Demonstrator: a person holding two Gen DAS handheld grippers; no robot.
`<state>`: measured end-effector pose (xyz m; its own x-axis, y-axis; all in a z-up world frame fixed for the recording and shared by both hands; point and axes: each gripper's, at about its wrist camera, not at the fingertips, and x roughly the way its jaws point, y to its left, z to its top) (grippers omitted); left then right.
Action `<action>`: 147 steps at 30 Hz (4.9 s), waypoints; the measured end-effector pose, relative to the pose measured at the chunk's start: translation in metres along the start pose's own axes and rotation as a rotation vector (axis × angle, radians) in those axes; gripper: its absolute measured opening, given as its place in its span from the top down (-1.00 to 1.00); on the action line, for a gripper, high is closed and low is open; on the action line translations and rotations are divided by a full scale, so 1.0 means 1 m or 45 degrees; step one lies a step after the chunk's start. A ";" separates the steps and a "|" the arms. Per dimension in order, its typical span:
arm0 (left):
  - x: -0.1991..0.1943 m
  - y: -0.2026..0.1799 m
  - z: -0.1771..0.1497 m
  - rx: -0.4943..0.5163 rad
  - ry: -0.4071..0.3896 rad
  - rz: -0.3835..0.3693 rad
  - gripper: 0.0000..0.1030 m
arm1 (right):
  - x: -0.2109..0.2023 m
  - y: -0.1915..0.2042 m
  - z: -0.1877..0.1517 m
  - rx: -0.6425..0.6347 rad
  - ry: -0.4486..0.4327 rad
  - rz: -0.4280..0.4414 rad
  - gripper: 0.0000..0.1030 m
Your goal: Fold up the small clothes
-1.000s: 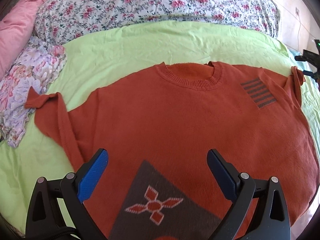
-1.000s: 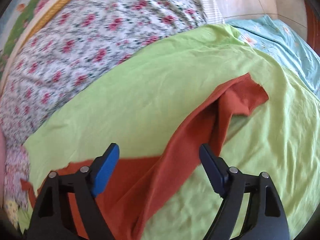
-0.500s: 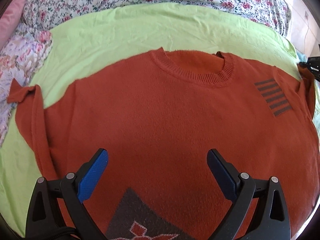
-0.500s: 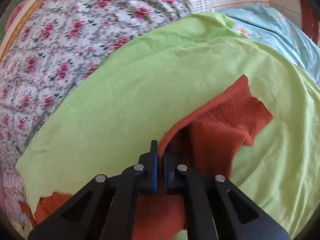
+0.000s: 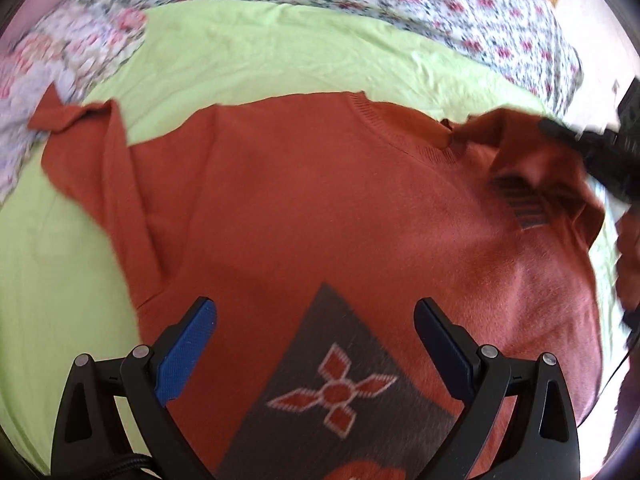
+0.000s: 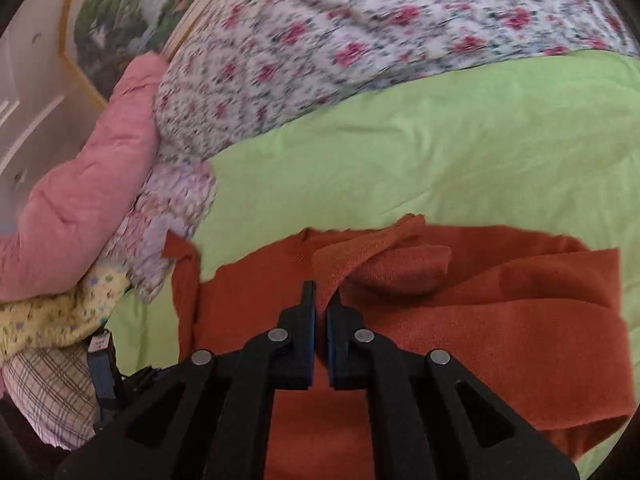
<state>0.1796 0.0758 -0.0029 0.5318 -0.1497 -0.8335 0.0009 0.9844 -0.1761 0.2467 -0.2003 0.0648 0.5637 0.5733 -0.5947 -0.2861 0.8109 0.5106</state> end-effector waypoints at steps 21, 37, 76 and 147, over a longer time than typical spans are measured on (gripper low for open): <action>0.039 -0.024 0.083 -0.002 0.093 -0.348 -0.93 | 0.054 0.023 -0.109 0.014 0.295 0.088 -0.17; 0.016 0.012 0.035 0.020 -0.086 -0.257 0.82 | -0.021 -0.029 -0.115 0.210 0.029 -0.057 -0.17; 0.036 0.020 0.023 -0.059 -0.070 -0.274 0.79 | -0.018 -0.139 -0.025 0.185 -0.032 -0.690 0.77; 0.003 -0.136 0.098 0.483 -0.165 -0.440 0.96 | -0.080 -0.022 -0.137 0.345 -0.144 -0.317 0.10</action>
<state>0.2643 -0.0498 0.0703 0.5463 -0.4826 -0.6846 0.4883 0.8475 -0.2078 0.1016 -0.2480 0.0157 0.6765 0.3335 -0.6566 0.0771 0.8546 0.5135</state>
